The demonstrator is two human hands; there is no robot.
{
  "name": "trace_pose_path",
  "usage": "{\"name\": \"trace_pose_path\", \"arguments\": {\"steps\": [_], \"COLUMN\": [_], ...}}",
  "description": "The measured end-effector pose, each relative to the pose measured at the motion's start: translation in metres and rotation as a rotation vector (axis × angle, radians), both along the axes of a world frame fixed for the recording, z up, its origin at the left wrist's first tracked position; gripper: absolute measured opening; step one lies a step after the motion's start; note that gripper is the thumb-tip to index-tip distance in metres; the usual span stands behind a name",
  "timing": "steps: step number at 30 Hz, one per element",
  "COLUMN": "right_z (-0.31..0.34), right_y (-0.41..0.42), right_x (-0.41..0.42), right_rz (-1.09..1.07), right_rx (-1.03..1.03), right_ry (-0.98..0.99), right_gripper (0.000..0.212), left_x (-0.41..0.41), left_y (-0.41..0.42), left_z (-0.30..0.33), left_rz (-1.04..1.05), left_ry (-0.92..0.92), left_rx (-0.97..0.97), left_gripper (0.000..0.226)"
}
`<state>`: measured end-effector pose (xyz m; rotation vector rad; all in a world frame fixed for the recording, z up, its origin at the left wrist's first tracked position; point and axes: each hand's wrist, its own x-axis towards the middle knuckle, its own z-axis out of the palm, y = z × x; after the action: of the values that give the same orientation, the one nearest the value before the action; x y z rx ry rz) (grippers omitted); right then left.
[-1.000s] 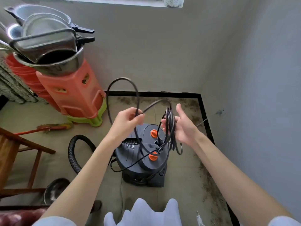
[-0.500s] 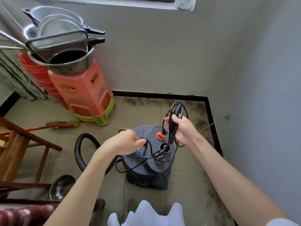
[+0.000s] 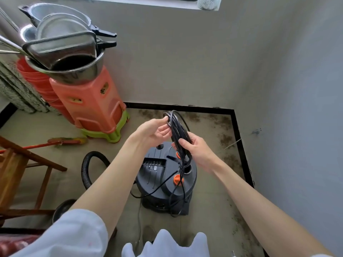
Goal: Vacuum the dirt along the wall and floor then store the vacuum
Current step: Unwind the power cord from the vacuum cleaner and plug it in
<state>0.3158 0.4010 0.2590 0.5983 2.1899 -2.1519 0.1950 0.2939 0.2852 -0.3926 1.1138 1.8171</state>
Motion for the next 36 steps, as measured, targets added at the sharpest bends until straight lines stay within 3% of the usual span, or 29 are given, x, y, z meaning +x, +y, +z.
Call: {"name": "trace_pose_path", "arguments": {"steps": [6, 12, 19, 24, 28, 31, 36], "right_z": [-0.003, 0.007, 0.013, 0.033, 0.057, 0.055, 0.036], "right_y": [0.003, -0.003, -0.008, -0.011, -0.007, -0.008, -0.023], "right_x": [-0.008, -0.033, -0.072, -0.115, -0.152, -0.166, -0.158], "right_rz": [-0.018, -0.031, -0.062, -0.021, -0.032, 0.002, 0.046], "right_rx": [-0.154, -0.335, -0.117, 0.161, 0.25, 0.392, 0.359], "right_ry": [-0.042, -0.109, -0.127, -0.081, 0.013, -0.029, -0.079], "right_gripper": [0.017, 0.039, 0.004, 0.013, 0.016, 0.02, 0.021], "left_x": [-0.006, -0.007, -0.04, -0.072, -0.084, -0.085, -0.088], "left_y": [-0.015, -0.03, -0.076, -0.104, -0.11, -0.114, -0.125], "left_z": [-0.002, 0.013, 0.023, 0.043, 0.061, 0.065, 0.064], "left_rz": [0.04, -0.065, 0.154, 0.274, 0.32, 0.361, 0.374], "left_ry": [0.0, 0.342, 0.733, 0.957, 1.045, 1.071, 1.131], "left_rx": [-0.016, -0.228, -0.582, -0.662, -0.669, -0.624, -0.584], "left_gripper": [0.009, 0.005, 0.017, 0.024, 0.026, 0.026, 0.026]}}
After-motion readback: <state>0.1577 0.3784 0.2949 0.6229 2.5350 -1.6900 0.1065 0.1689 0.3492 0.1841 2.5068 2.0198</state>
